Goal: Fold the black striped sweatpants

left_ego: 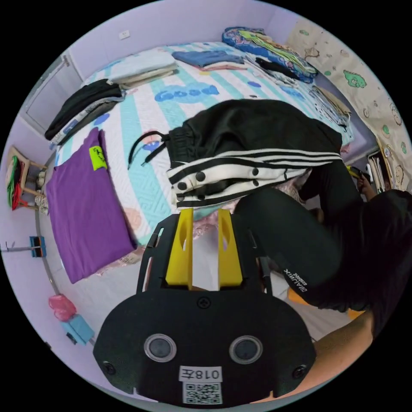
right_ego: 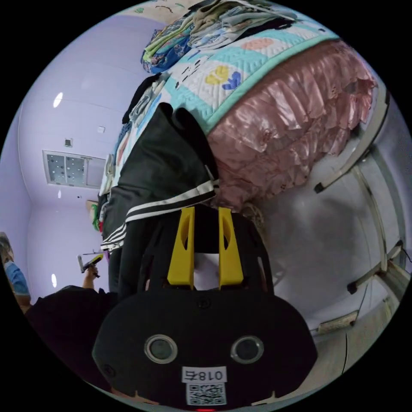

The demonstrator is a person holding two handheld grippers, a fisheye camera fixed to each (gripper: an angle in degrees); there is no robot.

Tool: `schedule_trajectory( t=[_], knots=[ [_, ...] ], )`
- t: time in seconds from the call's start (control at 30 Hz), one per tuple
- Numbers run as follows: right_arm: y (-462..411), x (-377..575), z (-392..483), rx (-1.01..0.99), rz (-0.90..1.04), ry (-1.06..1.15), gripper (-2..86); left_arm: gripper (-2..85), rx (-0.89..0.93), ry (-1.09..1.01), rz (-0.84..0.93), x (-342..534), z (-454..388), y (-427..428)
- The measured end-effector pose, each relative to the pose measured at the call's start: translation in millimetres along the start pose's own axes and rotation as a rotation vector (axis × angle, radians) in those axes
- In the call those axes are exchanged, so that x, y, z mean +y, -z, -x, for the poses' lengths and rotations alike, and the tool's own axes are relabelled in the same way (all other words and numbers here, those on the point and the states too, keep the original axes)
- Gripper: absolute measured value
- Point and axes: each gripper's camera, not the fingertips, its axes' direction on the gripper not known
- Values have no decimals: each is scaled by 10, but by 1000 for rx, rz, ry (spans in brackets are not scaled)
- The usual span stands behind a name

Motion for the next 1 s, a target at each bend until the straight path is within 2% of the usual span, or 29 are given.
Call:
schedule_trajectory(
  t=[0.17, 0.3, 0.37, 0.47, 0.57, 0.63, 0.7, 0.83, 0.93, 1.0],
  knots=[
    [360, 37, 510, 76, -127, 47, 86, 82, -6, 17, -276, -166, -71, 474],
    [282, -172, 1711, -20, -155, 364, 86, 76, 58, -93, -367, -872, -405, 440],
    [27, -261, 2426, -89, -102, 538, 87, 71, 99, -163, -340, -1159, -608, 284],
    [-554, -293, 3670, -125, 32, 803, 91, 63, 55, -213, -194, -1422, -826, -88],
    [-1093, -232, 4759, -97, 103, 1015, 88, 41, -22, -135, -43, -1379, -704, -396],
    [-1458, -213, 5464, -64, 114, 1123, 87, 25, 34, -67, -36, -1246, -537, -435],
    [-1706, -222, 5887, -22, 114, 1165, 87, 3, 114, 4, -75, -1037, -344, -375],
    [-2152, -104, 6579, 49, 130, 1241, 83, -8, 159, 52, -92, -786, -192, -313],
    [-2337, 138, 6848, 63, 184, 1292, 73, -9, 227, 101, -114, -667, -83, -314],
    [-2470, 304, 6929, 175, 218, 1327, 66, -10, 262, 129, -127, -620, -47, -313]
  ],
)
